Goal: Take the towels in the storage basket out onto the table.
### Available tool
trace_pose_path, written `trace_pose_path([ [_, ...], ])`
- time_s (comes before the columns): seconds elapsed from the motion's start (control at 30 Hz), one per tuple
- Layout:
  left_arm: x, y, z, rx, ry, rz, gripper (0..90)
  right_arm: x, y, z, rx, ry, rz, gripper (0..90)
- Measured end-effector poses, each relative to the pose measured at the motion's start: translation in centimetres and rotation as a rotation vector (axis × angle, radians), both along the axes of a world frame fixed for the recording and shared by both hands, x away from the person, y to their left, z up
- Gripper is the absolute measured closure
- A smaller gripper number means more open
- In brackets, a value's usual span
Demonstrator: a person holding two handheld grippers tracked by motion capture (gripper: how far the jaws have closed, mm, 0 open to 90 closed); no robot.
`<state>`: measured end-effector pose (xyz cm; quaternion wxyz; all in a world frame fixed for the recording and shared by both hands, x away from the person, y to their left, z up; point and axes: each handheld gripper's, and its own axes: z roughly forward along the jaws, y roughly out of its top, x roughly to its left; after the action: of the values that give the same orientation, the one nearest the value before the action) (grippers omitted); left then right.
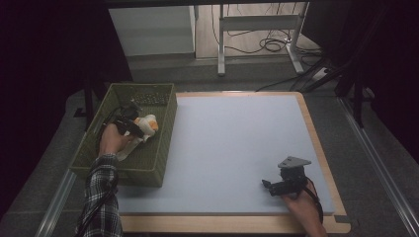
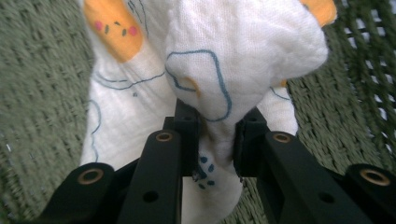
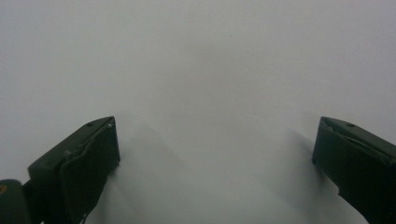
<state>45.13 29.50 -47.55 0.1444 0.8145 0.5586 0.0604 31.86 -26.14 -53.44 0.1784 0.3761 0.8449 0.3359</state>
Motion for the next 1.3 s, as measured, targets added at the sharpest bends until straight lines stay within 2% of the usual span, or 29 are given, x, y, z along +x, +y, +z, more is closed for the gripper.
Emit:
trace_pose_path([
  [0.03,0.0,0.0,0.0,0.000,0.000,0.000,75.1,0.0,0.0,0.0,0.000,0.000,0.000,0.8],
  [0.1,-0.6,0.3,0.6,0.003,-0.035,-0.003,74.9,0.0,0.0,0.0,0.000,0.000,0.000,0.8],
  [0.13,-1.1,0.8,1.2,-0.016,-0.062,0.008,75.0,0.0,0.0,0.0,0.000,0.000,0.000,0.8],
  [0.17,-1.1,0.8,1.2,-0.016,-0.062,0.008,75.0,0.0,0.0,0.0,0.000,0.000,0.000,0.8],
  [0.2,-1.6,1.2,1.8,-0.043,-0.092,0.023,75.0,0.0,0.0,0.0,0.000,0.000,0.000,0.8],
  [0.23,-1.6,1.2,1.8,-0.043,-0.092,0.023,75.0,0.0,0.0,0.0,0.000,0.000,0.000,0.8],
  [0.3,-2.3,1.7,2.7,-0.072,-0.127,0.026,75.0,0.0,0.0,0.0,0.000,0.000,0.000,0.8],
  [0.37,-2.5,1.8,3.0,-0.079,-0.134,0.030,75.0,0.0,0.0,0.0,0.000,0.000,0.000,0.8],
  [0.4,-2.8,1.9,3.5,-0.088,-0.154,0.026,74.9,0.0,0.0,0.0,0.000,0.000,0.000,0.8],
  [0.63,-3.8,2.2,5.2,-0.130,-0.205,0.020,74.8,0.0,0.0,0.0,0.000,0.000,0.000,0.8],
  [0.67,-4.1,2.2,5.8,-0.140,-0.224,0.011,74.8,0.0,0.0,0.0,0.000,0.000,0.000,0.8],
  [0.93,-5.0,1.8,7.7,-0.149,-0.275,-0.017,74.6,0.0,0.0,0.0,-0.001,-0.001,0.000,0.8],
  [1.3,-6.1,0.5,10.6,-0.136,-0.312,-0.059,74.5,0.0,0.0,0.0,-0.001,-0.001,0.000,0.8],
])
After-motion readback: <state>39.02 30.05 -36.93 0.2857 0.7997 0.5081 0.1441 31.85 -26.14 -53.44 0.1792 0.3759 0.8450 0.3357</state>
